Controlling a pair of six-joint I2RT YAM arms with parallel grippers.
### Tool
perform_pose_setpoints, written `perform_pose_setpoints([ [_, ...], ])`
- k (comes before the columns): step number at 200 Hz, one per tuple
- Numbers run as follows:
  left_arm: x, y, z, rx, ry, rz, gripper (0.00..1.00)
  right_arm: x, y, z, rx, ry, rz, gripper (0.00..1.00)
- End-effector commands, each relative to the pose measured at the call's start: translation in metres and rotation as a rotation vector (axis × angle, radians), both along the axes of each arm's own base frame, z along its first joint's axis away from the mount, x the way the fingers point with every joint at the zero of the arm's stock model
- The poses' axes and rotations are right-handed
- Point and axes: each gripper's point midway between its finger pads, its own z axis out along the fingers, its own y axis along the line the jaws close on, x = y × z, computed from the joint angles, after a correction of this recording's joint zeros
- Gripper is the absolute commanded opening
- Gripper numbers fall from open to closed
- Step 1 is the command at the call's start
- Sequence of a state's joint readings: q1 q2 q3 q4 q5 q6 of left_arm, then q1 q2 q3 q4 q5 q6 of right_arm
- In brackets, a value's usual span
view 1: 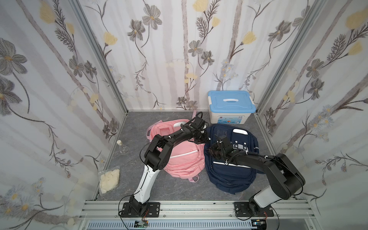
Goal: Zip up the backpack
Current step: Zip the zipper on the backpack.
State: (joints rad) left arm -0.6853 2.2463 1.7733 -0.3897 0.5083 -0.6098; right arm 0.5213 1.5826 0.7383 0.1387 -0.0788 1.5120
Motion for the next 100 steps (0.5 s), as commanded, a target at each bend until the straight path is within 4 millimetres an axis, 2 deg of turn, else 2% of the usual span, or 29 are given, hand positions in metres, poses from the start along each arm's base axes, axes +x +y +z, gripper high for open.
perform_pose_setpoints([
  [1, -0.019, -0.010, 0.028, -0.092, 0.044, -0.065, 0.00, 0.013, -0.017, 0.000, -0.055, -0.043, -0.082, 0.14],
  [20, -0.020, -0.008, 0.027, -0.090, 0.046, -0.064, 0.00, 0.011, -0.019, -0.004, -0.062, -0.034, -0.079, 0.06],
  [43, -0.020, -0.005, 0.026, -0.088, 0.047, -0.062, 0.00, 0.007, -0.022, -0.010, -0.074, -0.024, -0.072, 0.10],
  [64, -0.020, -0.005, 0.024, -0.088, 0.049, -0.062, 0.00, 0.004, -0.024, -0.014, -0.087, -0.015, -0.063, 0.01],
  [100, -0.019, -0.002, 0.022, -0.080, 0.052, -0.055, 0.00, -0.010, -0.029, -0.014, -0.172, 0.042, 0.008, 0.02],
])
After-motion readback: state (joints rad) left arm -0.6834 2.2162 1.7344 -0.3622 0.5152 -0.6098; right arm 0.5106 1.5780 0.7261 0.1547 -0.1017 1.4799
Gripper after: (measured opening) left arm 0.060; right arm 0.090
